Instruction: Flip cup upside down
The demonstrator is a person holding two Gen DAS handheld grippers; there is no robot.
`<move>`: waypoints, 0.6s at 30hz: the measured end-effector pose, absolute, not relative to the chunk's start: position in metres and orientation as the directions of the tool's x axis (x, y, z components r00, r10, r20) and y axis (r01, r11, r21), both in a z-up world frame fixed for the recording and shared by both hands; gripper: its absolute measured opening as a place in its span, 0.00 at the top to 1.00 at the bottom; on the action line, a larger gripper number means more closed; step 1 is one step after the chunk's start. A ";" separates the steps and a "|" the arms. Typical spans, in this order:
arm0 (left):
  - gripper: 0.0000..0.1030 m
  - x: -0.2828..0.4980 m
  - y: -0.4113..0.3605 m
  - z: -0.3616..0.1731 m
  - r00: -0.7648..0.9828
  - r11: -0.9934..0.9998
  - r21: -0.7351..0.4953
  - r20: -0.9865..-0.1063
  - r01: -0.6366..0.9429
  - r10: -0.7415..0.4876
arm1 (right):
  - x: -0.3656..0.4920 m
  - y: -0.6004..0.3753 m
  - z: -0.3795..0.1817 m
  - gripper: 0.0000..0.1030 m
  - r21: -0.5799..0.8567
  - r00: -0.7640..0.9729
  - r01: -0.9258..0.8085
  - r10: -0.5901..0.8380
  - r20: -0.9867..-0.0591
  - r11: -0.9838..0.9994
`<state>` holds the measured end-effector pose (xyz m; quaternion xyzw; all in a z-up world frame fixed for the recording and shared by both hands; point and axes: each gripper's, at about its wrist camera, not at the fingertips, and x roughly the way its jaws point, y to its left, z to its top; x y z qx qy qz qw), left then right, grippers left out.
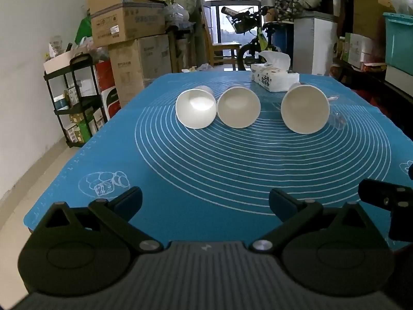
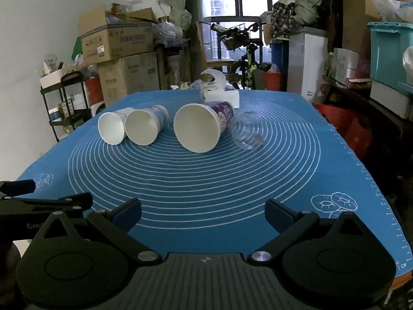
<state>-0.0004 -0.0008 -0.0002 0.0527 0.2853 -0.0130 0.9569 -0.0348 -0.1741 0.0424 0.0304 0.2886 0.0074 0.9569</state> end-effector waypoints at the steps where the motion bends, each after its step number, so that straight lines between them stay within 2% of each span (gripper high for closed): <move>1: 0.00 0.000 0.000 0.000 0.836 0.995 0.086 -0.549 0.055 0.002 | -0.035 -0.174 0.042 0.02 0.062 0.833 0.004 0.032 -0.553 0.998; 18: 0.00 -0.001 -0.005 -0.003 0.836 0.992 0.107 -0.549 0.067 0.002 | -0.035 -0.173 0.042 0.02 0.064 0.833 0.002 0.034 -0.552 0.998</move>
